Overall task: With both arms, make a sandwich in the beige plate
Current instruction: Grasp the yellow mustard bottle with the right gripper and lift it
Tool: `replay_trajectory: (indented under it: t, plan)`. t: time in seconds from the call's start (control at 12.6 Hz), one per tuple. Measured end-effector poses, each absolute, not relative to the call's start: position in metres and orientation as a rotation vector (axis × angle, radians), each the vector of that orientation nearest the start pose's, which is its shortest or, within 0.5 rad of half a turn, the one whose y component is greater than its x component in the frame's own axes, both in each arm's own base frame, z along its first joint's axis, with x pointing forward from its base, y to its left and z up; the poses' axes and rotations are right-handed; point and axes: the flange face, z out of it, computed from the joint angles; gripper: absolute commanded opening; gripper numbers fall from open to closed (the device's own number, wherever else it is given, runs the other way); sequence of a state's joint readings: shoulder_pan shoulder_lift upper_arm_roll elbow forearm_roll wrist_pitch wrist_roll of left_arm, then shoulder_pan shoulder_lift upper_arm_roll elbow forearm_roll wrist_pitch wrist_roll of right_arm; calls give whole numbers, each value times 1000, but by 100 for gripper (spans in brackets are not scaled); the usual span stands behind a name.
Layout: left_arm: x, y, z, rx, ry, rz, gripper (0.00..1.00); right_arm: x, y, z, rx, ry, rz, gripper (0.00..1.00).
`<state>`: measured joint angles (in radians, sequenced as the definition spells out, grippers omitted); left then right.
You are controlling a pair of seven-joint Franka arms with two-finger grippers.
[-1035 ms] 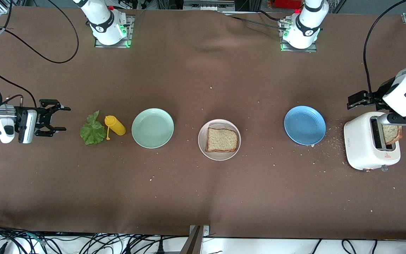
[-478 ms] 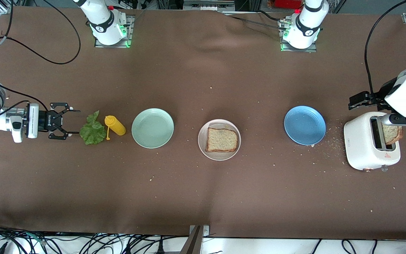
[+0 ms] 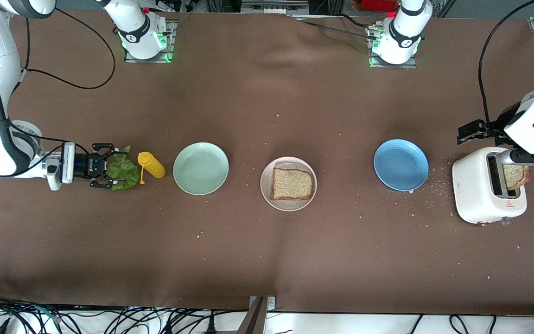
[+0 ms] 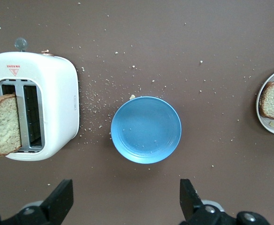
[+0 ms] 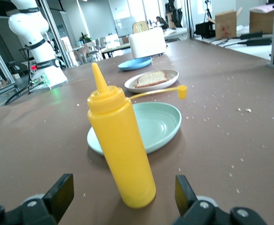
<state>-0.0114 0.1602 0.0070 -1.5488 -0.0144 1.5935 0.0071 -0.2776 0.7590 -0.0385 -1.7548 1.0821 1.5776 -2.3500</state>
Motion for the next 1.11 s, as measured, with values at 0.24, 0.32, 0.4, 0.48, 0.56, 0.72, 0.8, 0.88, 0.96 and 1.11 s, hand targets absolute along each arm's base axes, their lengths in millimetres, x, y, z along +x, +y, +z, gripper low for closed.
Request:
replay_trajectory:
  t: [0.24,0.32,0.4,0.48,0.56,0.72,0.8,0.88,0.96,1.11]
  plan:
    - [601,-4,538,-3149,16,198,100,579,-63,133,-1389,-1300,-841,98]
    - [602,-4,536,-3148,15,201,100,577,-59,128,-1368,-1301,-845,98]
    - [603,-4,535,-3149,15,198,100,575,-55,122,-1347,-1303,-853,98]
    - [603,-5,534,-3149,17,196,100,574,-48,116,-1325,-1298,-872,97]
    - [604,-5,534,-3149,17,194,100,575,-40,113,-1308,-1289,-896,96]
    - [604,-4,534,-3149,15,193,100,576,-29,111,-1282,-1291,-919,37]
    - [604,-3,534,-3149,12,192,100,576,-27,111,-1272,-1302,-928,10]
    - [604,-2,534,-3149,10,193,100,576,-27,111,-1265,-1311,-935,0]
    - [604,-2,534,-3149,9,193,100,576,-27,111,-1258,-1320,-945,0]
    - [604,-2,533,-3149,8,194,100,576,-27,111,-1249,-1328,-953,0]
